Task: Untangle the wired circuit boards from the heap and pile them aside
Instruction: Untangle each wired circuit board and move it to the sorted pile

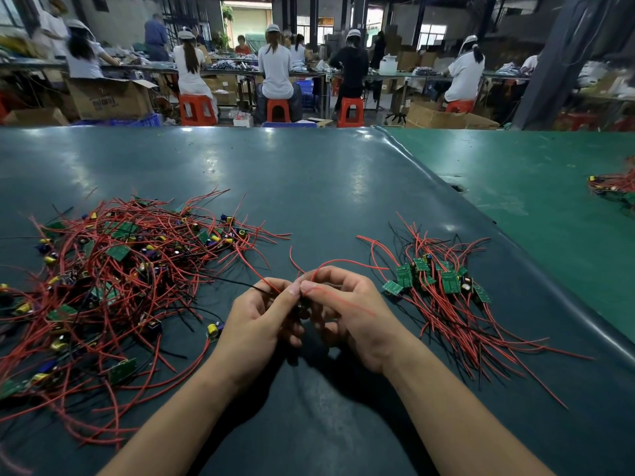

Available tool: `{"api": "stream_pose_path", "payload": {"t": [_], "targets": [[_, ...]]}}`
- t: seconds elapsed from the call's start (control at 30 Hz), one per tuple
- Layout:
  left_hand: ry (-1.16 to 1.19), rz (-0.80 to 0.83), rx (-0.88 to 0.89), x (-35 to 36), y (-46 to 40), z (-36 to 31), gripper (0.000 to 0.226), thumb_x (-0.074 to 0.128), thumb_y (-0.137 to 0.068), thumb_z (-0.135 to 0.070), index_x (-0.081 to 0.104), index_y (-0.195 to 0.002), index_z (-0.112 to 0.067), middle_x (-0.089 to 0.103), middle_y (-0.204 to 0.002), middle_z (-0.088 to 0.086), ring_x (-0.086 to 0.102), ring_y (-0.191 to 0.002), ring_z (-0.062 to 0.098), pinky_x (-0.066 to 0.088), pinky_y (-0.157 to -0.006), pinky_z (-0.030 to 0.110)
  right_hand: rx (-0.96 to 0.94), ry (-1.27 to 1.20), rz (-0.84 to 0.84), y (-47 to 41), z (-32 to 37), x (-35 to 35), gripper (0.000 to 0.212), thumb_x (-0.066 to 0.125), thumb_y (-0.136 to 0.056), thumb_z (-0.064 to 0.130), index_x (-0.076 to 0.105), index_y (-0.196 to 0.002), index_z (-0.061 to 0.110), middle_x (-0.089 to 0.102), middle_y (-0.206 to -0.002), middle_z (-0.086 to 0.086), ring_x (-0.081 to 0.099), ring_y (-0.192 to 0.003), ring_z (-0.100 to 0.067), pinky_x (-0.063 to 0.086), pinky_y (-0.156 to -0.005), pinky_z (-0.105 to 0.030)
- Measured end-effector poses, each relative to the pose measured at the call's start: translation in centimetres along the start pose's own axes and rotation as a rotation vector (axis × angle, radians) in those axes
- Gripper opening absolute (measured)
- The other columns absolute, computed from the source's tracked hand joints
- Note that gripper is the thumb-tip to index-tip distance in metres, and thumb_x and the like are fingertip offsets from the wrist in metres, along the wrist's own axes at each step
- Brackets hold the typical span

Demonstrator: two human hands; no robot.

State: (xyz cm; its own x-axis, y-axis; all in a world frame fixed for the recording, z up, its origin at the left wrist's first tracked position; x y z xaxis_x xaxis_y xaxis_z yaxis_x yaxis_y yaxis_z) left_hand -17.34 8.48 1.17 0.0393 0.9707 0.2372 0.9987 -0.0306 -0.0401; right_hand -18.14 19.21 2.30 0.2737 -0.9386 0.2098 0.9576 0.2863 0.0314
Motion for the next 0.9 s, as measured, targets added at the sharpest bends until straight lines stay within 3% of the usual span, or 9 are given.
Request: {"api": "stream_pose_path", "payload": {"t": [0.07,0.23,0.33,0.4,0.5,0.57,0.7,0.9], "targets": [[0.013,-0.014,0.018,-0.3,0.0,-0.2,0.029,0.065,-0.079,-0.031,0.062,-0.091,-0.006,0.066,-0.074,0.013,0.059,-0.057,0.018,0.049,-0.046,0.025,-0.023,-0.006,0.037,0.0,0.2,0.3,0.005,0.071,-0.087,0.015,0.072,-0.088,0.019,0.066,-0.078,-0.001,0.052,-0.054,-0.009,0.039,-0.047,-0.020],[0.030,-0.060,0.020,-0.8,0.0,-0.4,0.031,0.068,-0.077,-0.029,0.064,-0.091,-0.001,0.068,-0.090,0.025,0.061,-0.073,0.026,0.054,-0.058,0.031,-0.055,0.032,0.032,0.2,0.3,0.3,0.017,0.069,-0.087,0.004,0.074,-0.092,0.020,0.068,-0.080,0.001,0.058,-0.051,-0.011,0.041,-0.037,-0.018],[0.142,-0.125,0.000,-1.5,-0.4,-0.4,0.026,0.067,-0.077,-0.025,0.064,-0.089,-0.003,0.068,-0.087,0.024,0.060,-0.066,0.027,0.056,-0.055,0.031,-0.069,0.004,0.161,0.5,0.6,1.1,0.038,0.062,-0.088,-0.007,0.072,-0.111,0.022,0.063,-0.091,-0.001,0.064,-0.063,-0.015,0.047,-0.041,-0.020],[0.224,-0.167,-0.017,-2.0,-0.5,-0.2,0.021,0.066,-0.078,-0.022,0.062,-0.085,-0.002,0.066,-0.077,0.018,0.058,-0.055,0.021,0.054,-0.047,0.027,-0.090,0.042,0.160,0.6,0.8,1.2,0.043,0.061,-0.087,-0.010,0.069,-0.115,0.021,0.065,-0.095,0.001,0.067,-0.068,-0.017,0.051,-0.046,-0.021],[0.136,-0.148,0.036,-1.7,-0.4,-0.5,0.021,0.068,-0.075,-0.021,0.062,-0.081,-0.002,0.070,-0.070,0.012,0.064,-0.054,0.015,0.053,-0.049,0.023,-0.271,0.343,-0.073,0.3,2.2,-0.2,0.028,0.074,-0.080,-0.003,0.075,-0.098,0.018,0.070,-0.087,0.000,0.064,-0.070,-0.017,0.052,-0.062,-0.025],[0.077,-0.128,0.068,-1.4,-0.3,-0.9,0.024,0.069,-0.073,-0.024,0.063,-0.079,-0.002,0.070,-0.068,0.010,0.061,-0.053,0.014,0.052,-0.049,0.023,-0.363,0.382,-0.163,0.5,2.9,-0.6,0.016,0.078,-0.079,0.003,0.078,-0.087,0.017,0.070,-0.081,-0.002,0.060,-0.069,-0.015,0.049,-0.065,-0.030],[0.086,-0.106,0.074,-1.3,-0.3,-1.0,0.026,0.070,-0.071,-0.025,0.060,-0.080,-0.002,0.069,-0.065,0.007,0.058,-0.050,0.011,0.052,-0.048,0.023,-0.329,0.214,-0.193,0.5,2.6,-1.3,0.010,0.074,-0.084,0.011,0.076,-0.078,0.018,0.067,-0.065,0.003,0.054,-0.050,-0.010,0.040,-0.043,-0.020],[0.124,-0.090,0.054,-1.2,-0.3,-0.9,0.019,0.069,-0.071,-0.019,0.056,-0.073,-0.005,0.066,-0.061,0.008,0.059,-0.048,0.013,0.053,-0.047,0.025,-0.273,0.135,-0.203,0.2,2.1,-1.6,0.008,0.073,-0.085,0.011,0.078,-0.079,0.013,0.056,-0.059,-0.004,0.040,-0.044,-0.009,0.032,-0.040,-0.019]]}}
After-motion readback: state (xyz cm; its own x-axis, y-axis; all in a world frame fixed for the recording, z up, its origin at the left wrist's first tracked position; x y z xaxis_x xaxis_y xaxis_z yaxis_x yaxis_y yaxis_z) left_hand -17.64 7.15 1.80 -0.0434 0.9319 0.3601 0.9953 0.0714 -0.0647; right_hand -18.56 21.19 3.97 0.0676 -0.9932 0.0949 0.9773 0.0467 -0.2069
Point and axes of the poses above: each hand's wrist, its own y-axis away from the middle knuckle, its own x-axis out of the palm, z = x × y, the point moved 10 cm from there along -y, towards the middle knuckle
